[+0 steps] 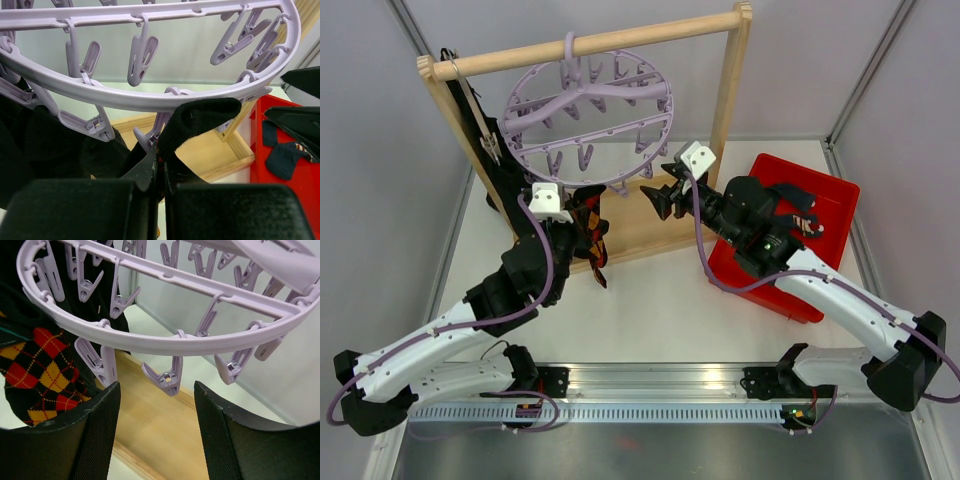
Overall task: Clip the socks to the hanger
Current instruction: Open the clamp at the hanger.
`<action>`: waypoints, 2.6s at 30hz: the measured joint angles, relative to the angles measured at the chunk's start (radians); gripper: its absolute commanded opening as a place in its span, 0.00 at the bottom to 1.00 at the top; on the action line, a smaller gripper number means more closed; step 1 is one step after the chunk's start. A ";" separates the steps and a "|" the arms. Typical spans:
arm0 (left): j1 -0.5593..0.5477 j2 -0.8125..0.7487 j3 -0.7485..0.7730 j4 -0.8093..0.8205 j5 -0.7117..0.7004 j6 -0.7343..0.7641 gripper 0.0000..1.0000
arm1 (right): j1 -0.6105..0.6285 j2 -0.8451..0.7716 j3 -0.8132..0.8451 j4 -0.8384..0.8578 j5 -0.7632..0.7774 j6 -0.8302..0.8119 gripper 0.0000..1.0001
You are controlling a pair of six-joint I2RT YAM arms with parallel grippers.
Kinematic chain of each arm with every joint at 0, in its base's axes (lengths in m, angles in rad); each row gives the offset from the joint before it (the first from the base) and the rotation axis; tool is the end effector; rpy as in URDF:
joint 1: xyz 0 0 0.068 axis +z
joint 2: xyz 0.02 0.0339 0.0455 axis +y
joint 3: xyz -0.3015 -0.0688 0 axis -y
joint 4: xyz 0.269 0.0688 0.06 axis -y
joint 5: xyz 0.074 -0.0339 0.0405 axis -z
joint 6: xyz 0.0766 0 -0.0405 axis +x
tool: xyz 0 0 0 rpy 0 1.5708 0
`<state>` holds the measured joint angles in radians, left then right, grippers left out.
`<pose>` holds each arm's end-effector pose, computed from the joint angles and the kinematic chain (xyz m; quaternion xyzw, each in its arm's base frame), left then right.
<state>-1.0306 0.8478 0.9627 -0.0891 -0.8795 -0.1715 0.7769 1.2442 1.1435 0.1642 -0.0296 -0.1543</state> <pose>0.1554 -0.1443 0.4332 -0.0142 0.7011 -0.1214 0.7025 0.2460 0.2450 0.4413 -0.3168 0.6066 0.2330 0.6910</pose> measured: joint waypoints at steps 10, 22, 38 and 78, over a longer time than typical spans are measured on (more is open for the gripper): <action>0.003 -0.005 0.000 -0.011 0.018 0.000 0.02 | -0.062 -0.049 -0.014 -0.014 -0.108 -0.039 0.67; 0.004 -0.019 0.000 -0.011 0.019 0.001 0.02 | -0.092 -0.017 -0.022 -0.005 -0.178 -0.045 0.67; 0.003 -0.037 0.000 -0.014 0.022 0.011 0.02 | -0.092 0.053 -0.015 0.047 -0.208 -0.045 0.67; 0.004 -0.044 0.000 -0.015 0.026 0.031 0.02 | -0.092 0.100 0.038 0.148 -0.216 0.011 0.19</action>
<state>-1.0267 0.8040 0.9627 -0.1040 -0.8536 -0.1402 0.6846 1.3441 1.1812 0.3126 -0.2451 -0.1429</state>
